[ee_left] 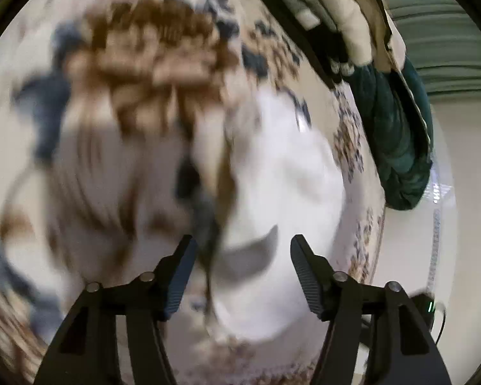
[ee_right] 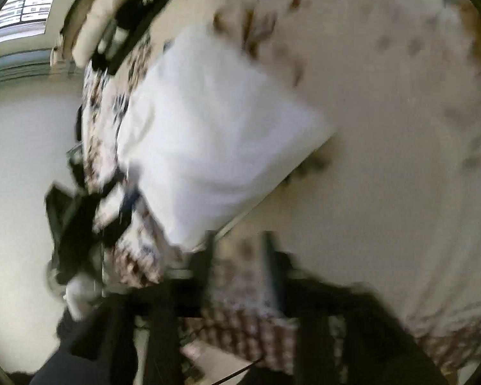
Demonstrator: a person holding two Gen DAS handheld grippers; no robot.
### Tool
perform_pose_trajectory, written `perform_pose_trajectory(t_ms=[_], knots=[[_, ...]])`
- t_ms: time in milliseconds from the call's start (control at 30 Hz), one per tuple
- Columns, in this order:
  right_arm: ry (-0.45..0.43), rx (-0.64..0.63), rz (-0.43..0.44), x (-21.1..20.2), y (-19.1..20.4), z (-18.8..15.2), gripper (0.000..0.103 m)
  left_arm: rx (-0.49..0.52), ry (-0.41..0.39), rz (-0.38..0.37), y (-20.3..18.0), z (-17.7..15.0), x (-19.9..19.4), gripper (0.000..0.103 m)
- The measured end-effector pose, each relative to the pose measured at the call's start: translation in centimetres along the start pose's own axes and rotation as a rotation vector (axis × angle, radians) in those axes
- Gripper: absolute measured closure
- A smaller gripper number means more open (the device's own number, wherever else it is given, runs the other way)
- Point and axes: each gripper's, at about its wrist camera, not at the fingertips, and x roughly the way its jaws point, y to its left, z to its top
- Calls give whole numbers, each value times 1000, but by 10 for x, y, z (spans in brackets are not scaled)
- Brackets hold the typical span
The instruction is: Fold small clothes
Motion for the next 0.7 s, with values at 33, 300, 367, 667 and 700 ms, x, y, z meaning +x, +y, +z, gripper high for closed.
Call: perform_pose_trajectory(t_ms=[33,300,367,667,700], knots=[[-45,-2,-17,-10,-2,5,46,-14,12,4,-3,-9,11,44],[5,51,-10,32,-23,93,43,-48,6,-1,6,-73,32,46],[47,-6,-66,45,-17,98,46,-66,30,-7,14,-87,32,47],[16,-79,-3,39,-7,92,49,-123,-122,-97,15,-67,18,44],[27,-77,15,44,-7,95,49,-125,-138,-94,15,-61,22,47]])
